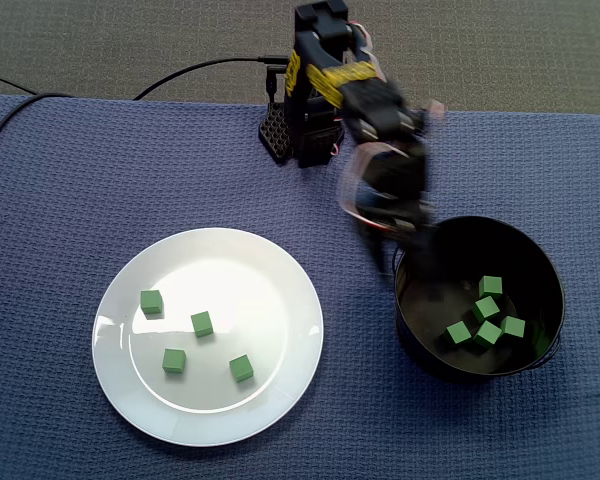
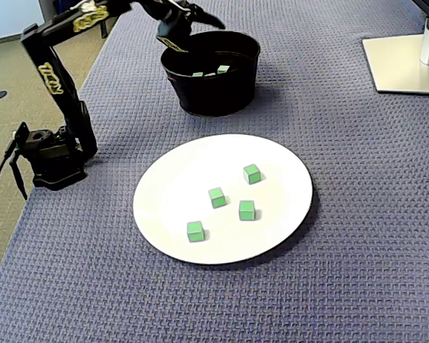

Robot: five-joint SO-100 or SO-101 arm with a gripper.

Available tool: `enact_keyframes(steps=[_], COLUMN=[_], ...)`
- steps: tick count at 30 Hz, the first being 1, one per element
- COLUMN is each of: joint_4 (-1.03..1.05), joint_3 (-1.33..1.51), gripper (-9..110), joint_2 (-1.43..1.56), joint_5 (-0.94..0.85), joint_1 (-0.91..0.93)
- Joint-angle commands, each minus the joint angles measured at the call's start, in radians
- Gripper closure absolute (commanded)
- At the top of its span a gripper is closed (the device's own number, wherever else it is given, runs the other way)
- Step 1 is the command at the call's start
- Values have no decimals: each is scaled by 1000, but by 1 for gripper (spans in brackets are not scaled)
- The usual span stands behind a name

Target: Pick up the items on the white plate and put them in the black container.

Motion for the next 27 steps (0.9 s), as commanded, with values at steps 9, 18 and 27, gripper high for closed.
enact_keyframes(steps=[9, 18, 27], joint_4=[89, -54, -80], joint_3=[-69, 34, -37], gripper=[78, 80, 79], joint_2=[-118, -377, -541], joint_5=[-137, -199, -199], joint_1=[742, 759, 698])
